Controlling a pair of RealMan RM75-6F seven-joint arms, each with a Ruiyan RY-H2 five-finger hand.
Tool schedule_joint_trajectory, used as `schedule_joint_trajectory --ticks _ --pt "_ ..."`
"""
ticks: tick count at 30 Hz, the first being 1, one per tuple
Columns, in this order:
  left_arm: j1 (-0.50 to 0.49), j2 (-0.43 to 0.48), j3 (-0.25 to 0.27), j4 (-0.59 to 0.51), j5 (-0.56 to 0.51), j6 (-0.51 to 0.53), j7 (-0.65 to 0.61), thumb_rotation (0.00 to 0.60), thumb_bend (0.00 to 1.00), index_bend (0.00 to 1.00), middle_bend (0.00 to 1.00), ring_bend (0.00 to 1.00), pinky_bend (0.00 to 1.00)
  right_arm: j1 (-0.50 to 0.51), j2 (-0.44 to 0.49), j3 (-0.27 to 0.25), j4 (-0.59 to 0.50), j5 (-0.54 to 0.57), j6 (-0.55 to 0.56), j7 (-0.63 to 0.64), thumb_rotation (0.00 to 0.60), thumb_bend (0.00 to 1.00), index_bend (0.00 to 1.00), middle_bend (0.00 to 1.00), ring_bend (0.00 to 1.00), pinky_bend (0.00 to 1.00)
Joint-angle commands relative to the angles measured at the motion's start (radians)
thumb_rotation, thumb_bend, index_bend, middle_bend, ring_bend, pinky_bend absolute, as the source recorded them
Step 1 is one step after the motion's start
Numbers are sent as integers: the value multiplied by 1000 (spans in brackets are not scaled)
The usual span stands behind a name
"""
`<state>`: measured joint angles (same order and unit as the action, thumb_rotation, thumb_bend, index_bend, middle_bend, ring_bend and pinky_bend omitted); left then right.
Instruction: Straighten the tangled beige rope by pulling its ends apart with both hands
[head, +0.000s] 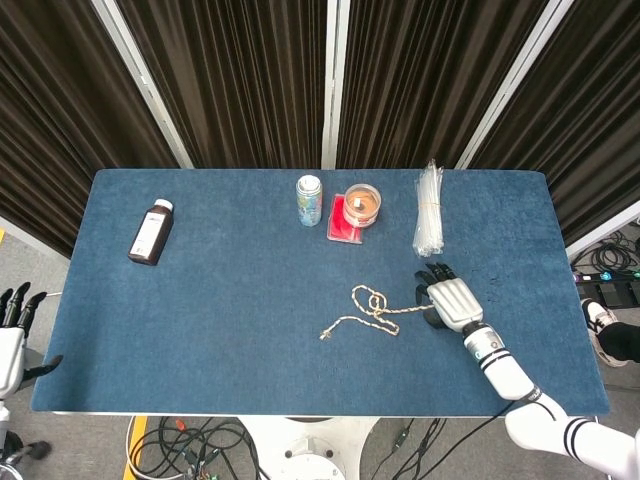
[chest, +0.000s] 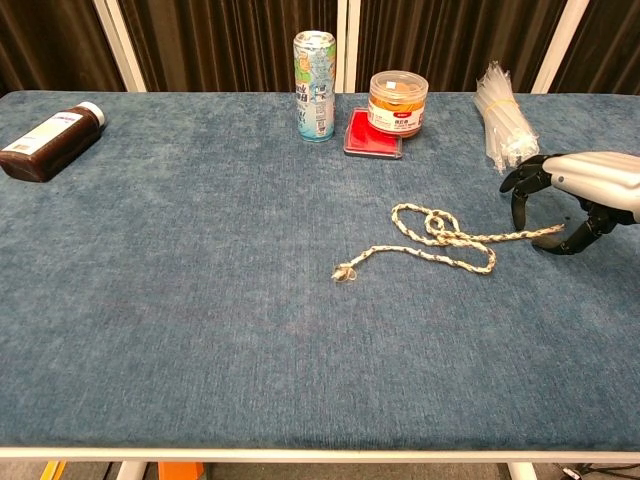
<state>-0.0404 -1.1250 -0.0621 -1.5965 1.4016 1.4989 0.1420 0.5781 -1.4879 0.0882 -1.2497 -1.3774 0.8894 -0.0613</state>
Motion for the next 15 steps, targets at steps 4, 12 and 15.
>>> schedule_joint_trajectory --ticks 4,12,15 --pt "2 -2 0 6 -4 -1 -5 600 51 129 16 0 16 6 -9 1 9 8 -2 -1 600 346 490 163 0 0" --pt "4 -4 -1 16 -7 1 -9 600 51 129 16 0 16 8 -21 -6 18 18 -5 -5 600 368 522 169 0 0" --pt "4 -5 0 19 -5 1 -11 600 50 129 16 0 17 9 -24 -6 22 22 -4 -7 600 376 530 173 0 0"
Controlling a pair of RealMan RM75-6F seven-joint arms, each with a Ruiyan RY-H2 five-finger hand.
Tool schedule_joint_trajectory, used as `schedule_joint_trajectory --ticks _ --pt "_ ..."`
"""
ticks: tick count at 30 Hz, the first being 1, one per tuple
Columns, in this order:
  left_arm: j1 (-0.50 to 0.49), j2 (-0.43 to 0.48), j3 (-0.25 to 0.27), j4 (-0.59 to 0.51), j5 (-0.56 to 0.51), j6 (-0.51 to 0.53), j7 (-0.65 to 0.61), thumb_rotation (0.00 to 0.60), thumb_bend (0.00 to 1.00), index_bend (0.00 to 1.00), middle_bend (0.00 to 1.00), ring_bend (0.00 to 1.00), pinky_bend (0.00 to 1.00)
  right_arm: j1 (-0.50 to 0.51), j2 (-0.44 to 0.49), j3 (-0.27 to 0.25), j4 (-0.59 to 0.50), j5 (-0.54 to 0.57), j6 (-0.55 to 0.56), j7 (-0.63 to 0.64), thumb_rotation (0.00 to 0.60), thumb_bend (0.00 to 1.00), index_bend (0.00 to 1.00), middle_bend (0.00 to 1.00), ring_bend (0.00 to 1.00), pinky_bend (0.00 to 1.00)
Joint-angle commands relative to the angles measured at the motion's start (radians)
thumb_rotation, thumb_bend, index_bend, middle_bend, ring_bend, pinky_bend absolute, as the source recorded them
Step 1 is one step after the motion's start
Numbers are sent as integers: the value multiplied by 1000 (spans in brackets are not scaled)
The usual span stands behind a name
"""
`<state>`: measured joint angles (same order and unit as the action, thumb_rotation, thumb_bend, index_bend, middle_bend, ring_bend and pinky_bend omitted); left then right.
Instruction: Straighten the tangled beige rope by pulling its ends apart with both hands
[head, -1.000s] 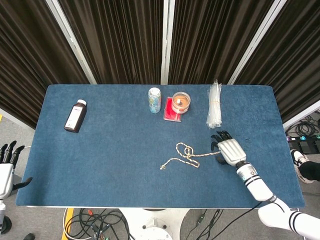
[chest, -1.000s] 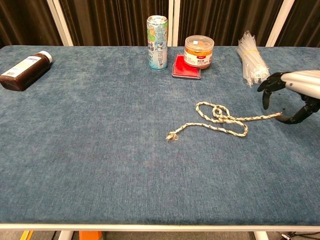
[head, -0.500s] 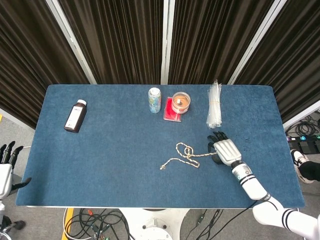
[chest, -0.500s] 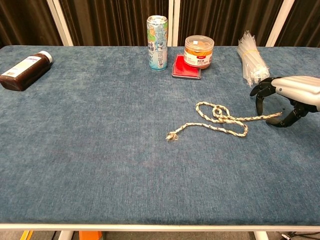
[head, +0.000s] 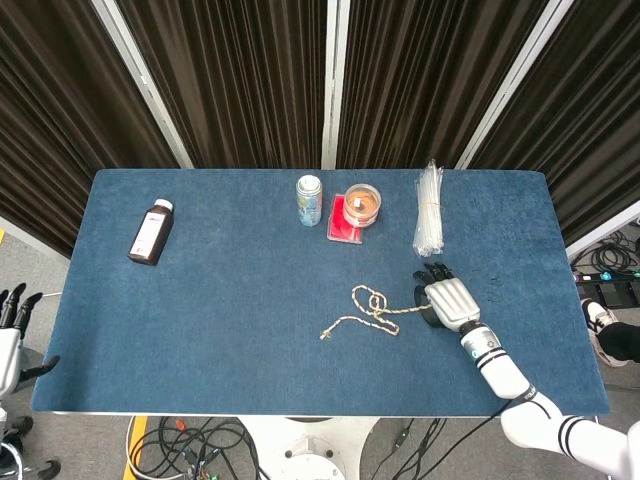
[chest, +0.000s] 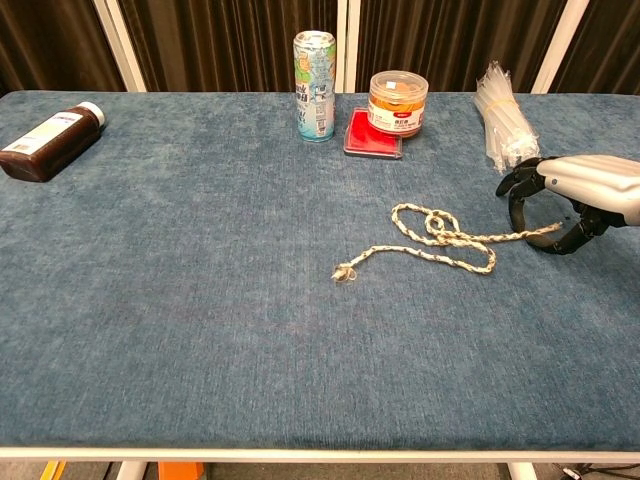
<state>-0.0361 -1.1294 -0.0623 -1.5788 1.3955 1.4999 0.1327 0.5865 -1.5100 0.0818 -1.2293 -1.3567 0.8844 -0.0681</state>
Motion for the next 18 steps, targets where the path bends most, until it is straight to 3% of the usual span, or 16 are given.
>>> schedule_joint_trajectory --ticks 1,11,18 --pt "0 -1 0 2 1 1 -3 600 50 129 16 0 17 0 -3 0 2 1 3 1 600 376 533 175 0 0" --pt "-31 7 -3 8 45 -17 -11 600 51 129 16 0 16 -1 -5 5 -11 4 29 -19 600 413 597 194 0 0" --pt "-165 68 -25 -59 150 -143 -136 600 50 146 19 0 19 -23 62 41 -164 36 104 -85 600 444 629 207 0 0"
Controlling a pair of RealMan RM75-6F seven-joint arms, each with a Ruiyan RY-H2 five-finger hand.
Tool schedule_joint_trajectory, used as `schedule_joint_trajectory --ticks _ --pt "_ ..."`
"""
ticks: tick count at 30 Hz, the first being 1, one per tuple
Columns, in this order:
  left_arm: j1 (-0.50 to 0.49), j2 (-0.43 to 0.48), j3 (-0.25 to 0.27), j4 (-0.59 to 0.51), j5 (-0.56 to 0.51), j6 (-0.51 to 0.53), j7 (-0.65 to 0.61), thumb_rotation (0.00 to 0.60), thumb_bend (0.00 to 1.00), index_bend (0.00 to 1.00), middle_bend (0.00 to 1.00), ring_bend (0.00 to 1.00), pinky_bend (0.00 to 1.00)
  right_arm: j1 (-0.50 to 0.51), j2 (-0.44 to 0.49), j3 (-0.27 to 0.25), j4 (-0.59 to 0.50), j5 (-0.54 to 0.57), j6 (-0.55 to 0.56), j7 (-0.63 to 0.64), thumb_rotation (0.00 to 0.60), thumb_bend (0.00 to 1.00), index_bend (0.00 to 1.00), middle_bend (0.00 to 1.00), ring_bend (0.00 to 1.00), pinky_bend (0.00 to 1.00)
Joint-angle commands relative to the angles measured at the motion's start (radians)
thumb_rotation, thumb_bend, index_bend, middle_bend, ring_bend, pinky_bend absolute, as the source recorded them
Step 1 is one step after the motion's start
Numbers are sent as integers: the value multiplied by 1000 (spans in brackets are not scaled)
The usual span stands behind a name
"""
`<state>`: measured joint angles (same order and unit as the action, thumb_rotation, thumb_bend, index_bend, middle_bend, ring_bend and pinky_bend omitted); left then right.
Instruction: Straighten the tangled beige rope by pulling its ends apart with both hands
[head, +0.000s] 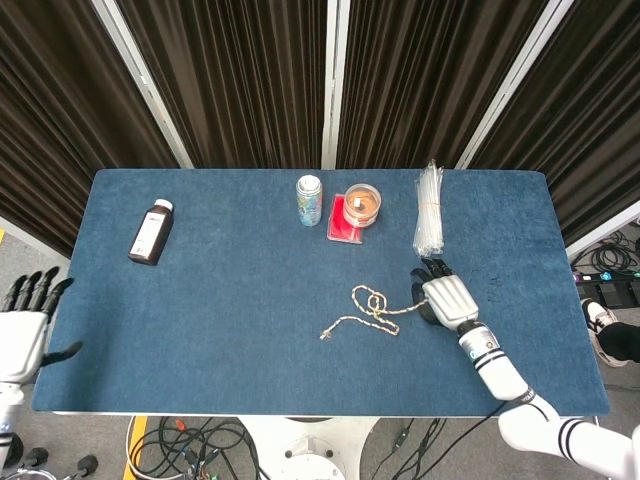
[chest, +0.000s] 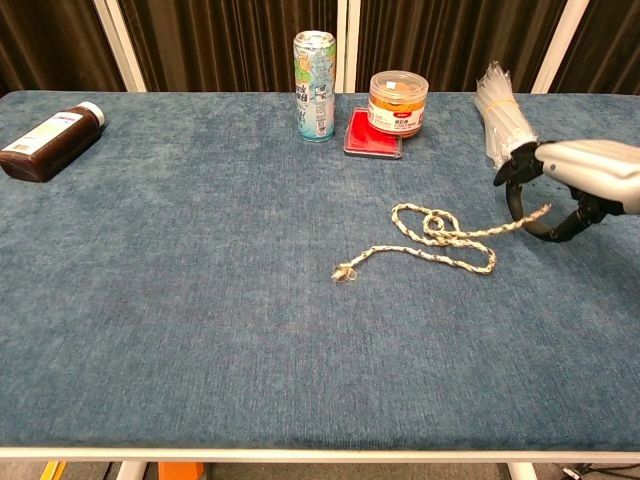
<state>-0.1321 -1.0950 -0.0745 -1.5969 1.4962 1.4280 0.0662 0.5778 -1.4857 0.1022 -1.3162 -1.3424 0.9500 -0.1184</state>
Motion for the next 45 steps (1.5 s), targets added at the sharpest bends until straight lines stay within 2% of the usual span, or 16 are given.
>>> schedule_joint_trajectory --ticks 1,5,8,11,15,19,28,37,45 --pt "-93 40 -17 -53 62 -97 -93 600 50 153 22 0 19 -18 47 25 -97 27 51 -49 600 454 634 208 0 0" --pt "-207 43 -43 -102 89 -221 -185 600 50 218 61 26 31 -33 82 40 -176 57 88 -103 600 471 651 210 0 0" --pt "-297 8 -69 -125 83 -316 -217 600 58 277 84 31 33 -43 99 43 -219 75 108 -133 600 477 657 213 0 0" --pt "-395 -56 -103 -133 31 -432 -233 600 64 316 92 31 33 -52 113 39 -253 87 115 -142 600 477 659 213 0 0" --pt "-501 -132 -139 -134 -54 -562 -221 600 85 343 97 31 36 -66 120 33 -271 91 132 -141 600 477 661 213 0 0" --pt "-579 -222 -154 -116 -130 -629 -131 600 125 363 99 31 39 -77 131 29 -285 89 147 -137 600 477 661 213 0 0" --pt "-706 -424 -151 -32 -369 -683 109 600 167 380 99 31 40 -99 162 25 -314 95 169 -129 600 477 662 212 0 0" --pt "-804 -592 -132 56 -585 -614 346 600 184 381 99 31 46 -101 170 23 -317 95 164 -118 600 477 662 212 0 0" --pt "-880 -680 -158 88 -764 -570 467 600 185 385 99 31 48 -100 172 24 -314 89 162 -107 600 477 662 212 0 0"
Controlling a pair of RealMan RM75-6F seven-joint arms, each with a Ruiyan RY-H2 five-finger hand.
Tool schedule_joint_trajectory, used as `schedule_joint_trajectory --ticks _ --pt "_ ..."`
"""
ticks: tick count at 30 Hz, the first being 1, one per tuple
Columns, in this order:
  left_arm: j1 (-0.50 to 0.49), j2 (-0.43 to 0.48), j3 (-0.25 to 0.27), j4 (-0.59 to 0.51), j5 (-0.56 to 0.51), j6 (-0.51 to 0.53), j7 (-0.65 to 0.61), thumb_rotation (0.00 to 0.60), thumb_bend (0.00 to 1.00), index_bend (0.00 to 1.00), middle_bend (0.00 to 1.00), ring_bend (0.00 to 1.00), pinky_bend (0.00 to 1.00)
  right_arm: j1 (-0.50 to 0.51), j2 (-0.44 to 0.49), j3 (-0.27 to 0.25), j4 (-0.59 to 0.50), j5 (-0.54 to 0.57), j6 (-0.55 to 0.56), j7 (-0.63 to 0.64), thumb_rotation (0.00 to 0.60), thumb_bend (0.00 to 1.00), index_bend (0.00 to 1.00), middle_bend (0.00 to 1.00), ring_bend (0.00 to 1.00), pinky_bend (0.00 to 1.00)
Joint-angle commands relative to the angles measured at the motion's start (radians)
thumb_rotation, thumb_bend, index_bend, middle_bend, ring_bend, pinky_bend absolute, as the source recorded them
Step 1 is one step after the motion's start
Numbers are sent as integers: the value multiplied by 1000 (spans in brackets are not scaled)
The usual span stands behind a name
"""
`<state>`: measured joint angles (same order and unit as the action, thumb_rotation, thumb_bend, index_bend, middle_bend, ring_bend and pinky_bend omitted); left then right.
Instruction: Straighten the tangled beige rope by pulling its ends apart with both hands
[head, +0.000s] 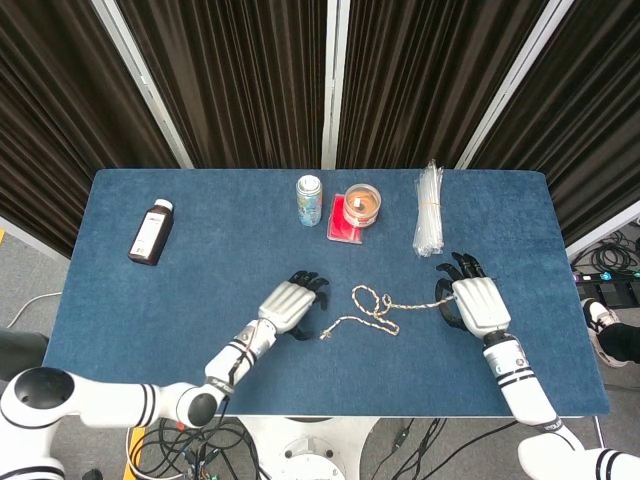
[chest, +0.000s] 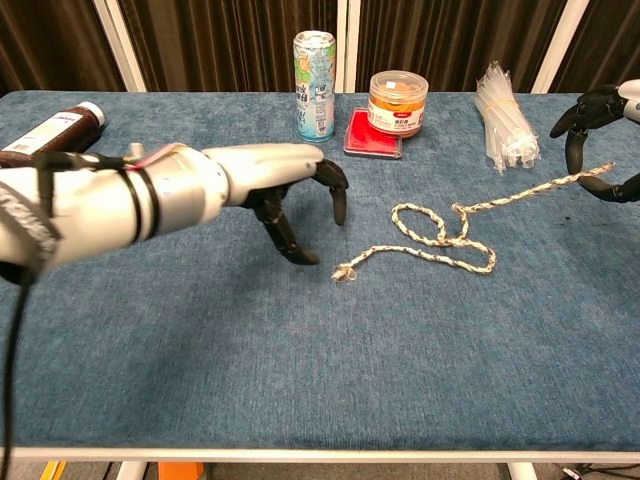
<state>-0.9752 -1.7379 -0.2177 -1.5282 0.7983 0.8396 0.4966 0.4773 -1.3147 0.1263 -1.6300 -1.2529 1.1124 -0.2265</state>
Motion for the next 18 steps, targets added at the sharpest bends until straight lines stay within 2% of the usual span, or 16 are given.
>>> schedule_joint_trajectory --ticks 1,10,18 --pt "-44 -42 -18 21 -84 19 45 600 185 385 99 31 49 0 2 0 0 -1 -1 3 600 477 662 212 0 0" --pt "-115 -76 -42 -6 -182 57 110 594 176 385 99 31 57 -1 14 1 1 -5 -7 25 600 477 662 212 0 0" --pt "-160 -168 -28 85 -189 139 181 597 177 391 108 31 61 -2 19 0 12 -3 -14 41 600 477 663 213 0 0"
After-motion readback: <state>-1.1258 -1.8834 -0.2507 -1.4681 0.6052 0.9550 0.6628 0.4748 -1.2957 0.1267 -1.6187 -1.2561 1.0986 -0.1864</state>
